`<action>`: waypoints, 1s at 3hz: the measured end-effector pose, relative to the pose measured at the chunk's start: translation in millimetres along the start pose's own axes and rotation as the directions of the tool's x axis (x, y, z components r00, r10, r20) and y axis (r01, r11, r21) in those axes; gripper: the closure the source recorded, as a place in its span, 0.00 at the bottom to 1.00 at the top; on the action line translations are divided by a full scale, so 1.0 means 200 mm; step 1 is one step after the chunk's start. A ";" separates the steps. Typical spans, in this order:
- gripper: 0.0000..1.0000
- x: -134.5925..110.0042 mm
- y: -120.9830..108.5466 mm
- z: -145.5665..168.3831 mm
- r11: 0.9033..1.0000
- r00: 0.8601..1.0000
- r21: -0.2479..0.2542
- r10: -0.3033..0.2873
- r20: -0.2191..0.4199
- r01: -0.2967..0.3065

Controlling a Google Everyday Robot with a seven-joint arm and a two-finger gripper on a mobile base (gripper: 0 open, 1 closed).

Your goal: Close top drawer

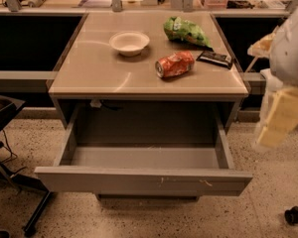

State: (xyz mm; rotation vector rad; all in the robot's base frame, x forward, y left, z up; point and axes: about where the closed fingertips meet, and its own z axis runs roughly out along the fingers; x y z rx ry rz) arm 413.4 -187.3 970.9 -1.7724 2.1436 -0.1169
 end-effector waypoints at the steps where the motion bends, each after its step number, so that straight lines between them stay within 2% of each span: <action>1: 0.00 -0.03 0.24 0.08 0.999 0.994 0.026 -0.030 0.108 0.027; 2: 0.00 -0.05 0.45 0.37 1.000 0.979 -0.027 0.005 0.203 0.000; 3: 0.00 0.02 0.67 0.82 0.987 0.966 -0.157 0.085 0.244 -0.047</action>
Offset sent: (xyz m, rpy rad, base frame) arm -0.1627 0.0500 -0.3526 0.2913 0.4501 0.0178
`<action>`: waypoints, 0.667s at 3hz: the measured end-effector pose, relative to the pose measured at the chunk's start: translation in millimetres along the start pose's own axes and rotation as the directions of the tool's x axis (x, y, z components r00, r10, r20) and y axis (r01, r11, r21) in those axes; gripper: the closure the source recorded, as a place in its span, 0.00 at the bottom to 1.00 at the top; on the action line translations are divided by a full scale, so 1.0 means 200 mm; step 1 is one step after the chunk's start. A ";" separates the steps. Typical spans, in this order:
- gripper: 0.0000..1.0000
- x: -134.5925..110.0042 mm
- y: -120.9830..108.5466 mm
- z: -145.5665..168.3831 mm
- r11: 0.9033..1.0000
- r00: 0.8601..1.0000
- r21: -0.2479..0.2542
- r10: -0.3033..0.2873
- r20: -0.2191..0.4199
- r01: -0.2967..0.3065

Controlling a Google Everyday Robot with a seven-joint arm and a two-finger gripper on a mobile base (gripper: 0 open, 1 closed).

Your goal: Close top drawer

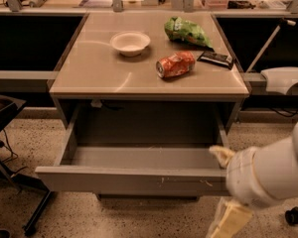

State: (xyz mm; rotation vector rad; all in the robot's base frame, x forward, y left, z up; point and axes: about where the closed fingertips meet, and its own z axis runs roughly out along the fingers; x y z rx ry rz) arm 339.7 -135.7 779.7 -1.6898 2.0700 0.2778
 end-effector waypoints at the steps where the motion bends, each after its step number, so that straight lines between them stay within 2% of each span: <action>1: 0.00 0.28 0.26 0.47 0.979 0.995 -0.180 0.095 -0.014 -0.096; 2: 0.00 0.47 0.46 0.73 0.943 0.989 -0.298 0.144 -0.046 -0.151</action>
Offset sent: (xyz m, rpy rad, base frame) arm -0.1093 -0.0009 -0.2622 0.0750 0.5050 0.0139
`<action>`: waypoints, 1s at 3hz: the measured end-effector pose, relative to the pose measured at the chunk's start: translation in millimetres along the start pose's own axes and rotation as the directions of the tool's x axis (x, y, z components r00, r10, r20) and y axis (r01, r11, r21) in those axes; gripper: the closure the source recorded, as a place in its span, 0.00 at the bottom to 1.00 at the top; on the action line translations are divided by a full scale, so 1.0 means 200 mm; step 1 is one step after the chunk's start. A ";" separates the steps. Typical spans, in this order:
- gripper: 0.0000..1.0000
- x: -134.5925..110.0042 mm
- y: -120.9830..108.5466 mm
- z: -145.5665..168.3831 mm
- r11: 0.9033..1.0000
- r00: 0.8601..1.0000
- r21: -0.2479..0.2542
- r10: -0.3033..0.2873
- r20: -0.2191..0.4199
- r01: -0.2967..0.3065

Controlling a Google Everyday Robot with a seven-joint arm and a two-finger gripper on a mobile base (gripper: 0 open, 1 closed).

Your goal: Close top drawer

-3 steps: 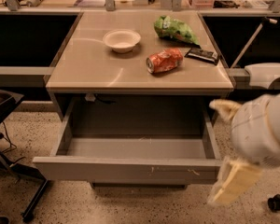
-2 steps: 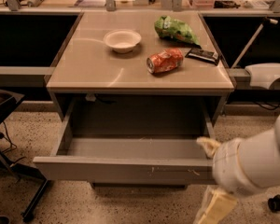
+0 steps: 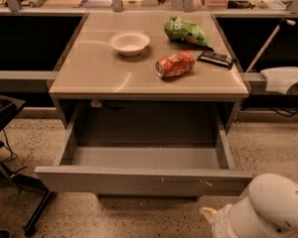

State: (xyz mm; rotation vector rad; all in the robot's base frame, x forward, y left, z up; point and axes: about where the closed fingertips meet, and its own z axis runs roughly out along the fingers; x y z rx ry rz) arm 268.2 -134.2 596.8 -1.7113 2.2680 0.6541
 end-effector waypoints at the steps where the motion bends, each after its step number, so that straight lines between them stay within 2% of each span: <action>1: 0.00 0.03 -0.11 0.13 1.000 1.000 0.001 0.013 -0.015 -0.013; 2: 0.00 0.01 -0.33 0.07 0.994 0.999 0.102 0.034 -0.029 -0.030; 3: 0.00 0.01 -0.51 -0.05 0.978 0.998 0.200 0.060 -0.037 -0.051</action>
Offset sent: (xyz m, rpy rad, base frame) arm 0.1182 -0.0275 -0.0180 -0.1216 -0.1668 -0.1452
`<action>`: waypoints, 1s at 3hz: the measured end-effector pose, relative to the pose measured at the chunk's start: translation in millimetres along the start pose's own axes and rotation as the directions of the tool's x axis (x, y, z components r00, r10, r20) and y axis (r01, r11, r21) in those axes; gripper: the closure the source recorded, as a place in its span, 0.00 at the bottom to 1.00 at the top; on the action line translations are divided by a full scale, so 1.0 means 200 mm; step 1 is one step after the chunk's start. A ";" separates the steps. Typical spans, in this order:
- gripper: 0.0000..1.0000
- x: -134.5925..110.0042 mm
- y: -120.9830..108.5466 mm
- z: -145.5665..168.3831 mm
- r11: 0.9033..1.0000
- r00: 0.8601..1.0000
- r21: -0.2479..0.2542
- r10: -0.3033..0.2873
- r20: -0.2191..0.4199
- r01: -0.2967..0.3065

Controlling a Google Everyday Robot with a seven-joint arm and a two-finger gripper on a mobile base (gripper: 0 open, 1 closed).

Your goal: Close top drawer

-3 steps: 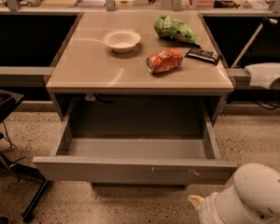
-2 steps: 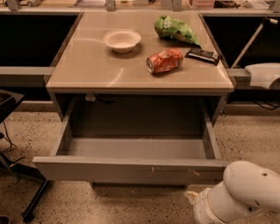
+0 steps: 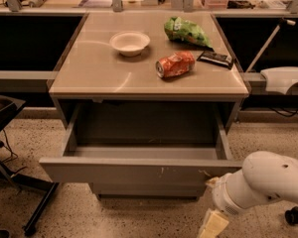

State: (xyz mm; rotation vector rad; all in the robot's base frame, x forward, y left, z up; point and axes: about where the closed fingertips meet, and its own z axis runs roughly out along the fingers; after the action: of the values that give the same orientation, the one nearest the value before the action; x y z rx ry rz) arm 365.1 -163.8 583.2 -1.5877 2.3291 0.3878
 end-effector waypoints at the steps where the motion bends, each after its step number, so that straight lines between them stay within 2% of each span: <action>1: 0.00 -0.03 -0.14 -0.04 0.999 1.000 0.047 0.004 -0.001 -0.004; 2: 0.00 -0.13 -0.24 0.07 1.000 1.000 0.027 0.001 0.013 -0.001; 3: 0.00 -0.27 -0.34 0.27 1.000 1.000 -0.029 0.006 0.022 -0.005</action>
Offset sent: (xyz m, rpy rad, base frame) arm 0.0911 0.0447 -0.0379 0.0499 0.0255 0.0167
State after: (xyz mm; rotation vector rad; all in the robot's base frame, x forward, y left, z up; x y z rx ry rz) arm 452.8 -121.1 550.5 -1.5827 2.3225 0.4399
